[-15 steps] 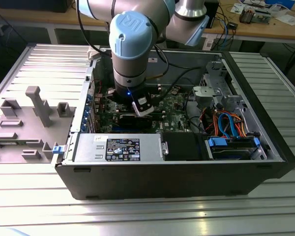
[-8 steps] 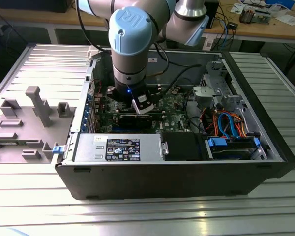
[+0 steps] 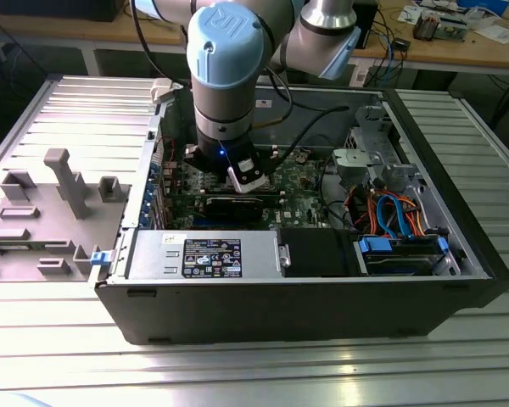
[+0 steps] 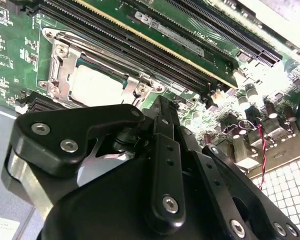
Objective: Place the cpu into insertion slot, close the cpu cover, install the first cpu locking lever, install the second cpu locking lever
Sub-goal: 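Install the second cpu locking lever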
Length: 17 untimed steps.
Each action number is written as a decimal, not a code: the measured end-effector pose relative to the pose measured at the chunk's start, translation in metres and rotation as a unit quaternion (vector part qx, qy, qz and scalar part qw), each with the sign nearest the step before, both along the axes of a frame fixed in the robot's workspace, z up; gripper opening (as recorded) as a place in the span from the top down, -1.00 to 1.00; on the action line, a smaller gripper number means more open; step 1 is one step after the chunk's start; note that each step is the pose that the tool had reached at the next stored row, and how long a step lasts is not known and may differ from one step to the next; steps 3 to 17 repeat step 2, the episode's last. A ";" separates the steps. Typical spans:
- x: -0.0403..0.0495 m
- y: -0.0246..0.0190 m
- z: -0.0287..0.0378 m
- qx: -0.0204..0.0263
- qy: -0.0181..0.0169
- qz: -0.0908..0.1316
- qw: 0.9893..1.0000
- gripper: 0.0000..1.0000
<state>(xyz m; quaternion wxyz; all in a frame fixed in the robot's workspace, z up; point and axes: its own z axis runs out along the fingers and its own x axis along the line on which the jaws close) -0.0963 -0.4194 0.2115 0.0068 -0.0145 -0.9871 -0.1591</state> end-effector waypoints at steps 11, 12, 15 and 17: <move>0.0000 0.0000 0.0000 0.000 0.000 0.000 1.000 0.79; 0.0000 0.0000 0.0000 0.000 0.000 0.000 1.000 0.79; 0.0000 0.0000 0.0000 0.000 0.000 0.000 1.000 0.79; 0.0000 0.0000 0.0000 0.000 0.000 0.000 1.000 0.79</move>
